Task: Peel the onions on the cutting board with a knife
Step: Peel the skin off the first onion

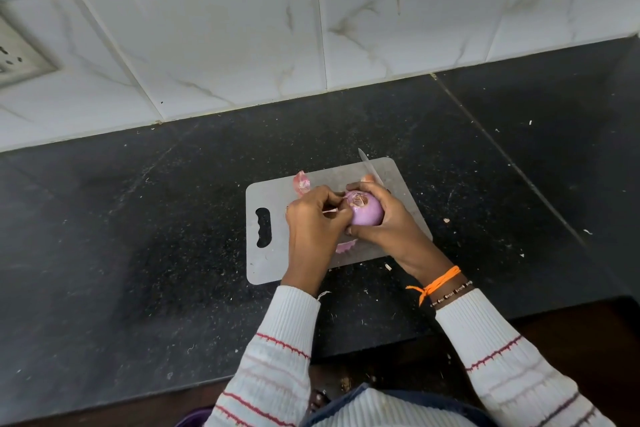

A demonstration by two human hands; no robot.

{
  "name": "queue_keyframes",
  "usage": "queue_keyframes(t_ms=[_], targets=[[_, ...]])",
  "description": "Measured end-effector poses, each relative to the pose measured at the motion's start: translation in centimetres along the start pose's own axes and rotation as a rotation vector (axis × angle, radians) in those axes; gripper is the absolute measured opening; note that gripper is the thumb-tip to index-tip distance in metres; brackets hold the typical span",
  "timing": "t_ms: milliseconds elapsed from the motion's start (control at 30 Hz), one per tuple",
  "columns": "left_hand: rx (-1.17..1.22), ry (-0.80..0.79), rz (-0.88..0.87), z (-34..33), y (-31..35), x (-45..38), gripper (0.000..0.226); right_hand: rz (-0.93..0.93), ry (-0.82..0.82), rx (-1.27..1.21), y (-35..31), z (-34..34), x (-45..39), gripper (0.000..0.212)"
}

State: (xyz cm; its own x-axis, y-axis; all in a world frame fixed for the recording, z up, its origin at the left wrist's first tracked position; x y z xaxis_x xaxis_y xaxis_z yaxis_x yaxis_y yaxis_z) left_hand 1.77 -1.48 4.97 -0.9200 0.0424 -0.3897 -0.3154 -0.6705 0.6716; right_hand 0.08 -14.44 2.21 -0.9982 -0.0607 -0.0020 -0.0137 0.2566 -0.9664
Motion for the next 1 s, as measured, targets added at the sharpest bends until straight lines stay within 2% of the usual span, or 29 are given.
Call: queue_keyframes(t_ms=[133, 200, 267, 333, 400, 600, 767, 1000], targets=[[0.152, 0.015, 0.232, -0.2, -0.7, 0.2, 0.009, 0.017, -0.001, -0.08, 0.4, 0.1, 0.1, 0.061], [0.39, 0.023, 0.445, -0.4, -1.4, 0.2, 0.012, 0.047, -0.003, -0.155, 0.5, 0.2, 0.0, 0.061], [0.765, 0.025, 0.7, -0.9, -1.9, 0.5, 0.013, 0.071, 0.004, -0.3, 0.5, 0.4, -0.1, 0.065], [0.937, 0.003, 0.821, -1.2, -2.3, 0.9, 0.013, 0.068, 0.008, -0.421, 0.4, 0.6, -0.4, 0.077], [0.892, -0.07, 0.799, -1.5, -2.4, 1.1, 0.012, 0.08, 0.036, -0.424, 0.3, 1.0, -0.6, 0.08], [0.517, -0.222, 0.577, -2.4, -1.8, 0.4, 0.01, 0.057, 0.112, -0.217, 0.9, 1.6, -0.4, 0.064], [0.51, -0.407, 0.608, -2.6, -1.0, 0.7, 0.032, 0.059, 0.046, -0.16, 0.5, 1.4, 0.0, 0.063], [0.487, -0.399, 0.64, -2.3, -1.1, 0.6, 0.024, 0.044, 0.017, -0.062, 0.2, 1.1, 0.2, 0.065]])
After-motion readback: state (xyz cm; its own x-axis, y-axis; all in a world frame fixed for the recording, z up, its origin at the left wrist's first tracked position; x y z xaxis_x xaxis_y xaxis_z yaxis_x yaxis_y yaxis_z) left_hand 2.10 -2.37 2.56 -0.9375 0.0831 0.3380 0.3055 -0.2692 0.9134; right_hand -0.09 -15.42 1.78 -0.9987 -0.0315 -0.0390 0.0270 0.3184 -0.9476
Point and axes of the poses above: each hand's wrist, its own x-axis away from the middle knuckle, its own z-axis out of the back of the hand, y = z × x, the point moved 4 cm from there along -x, towards the middle knuckle, and after that the axes turned 14 degrees about -x, right-handed, at the moved point
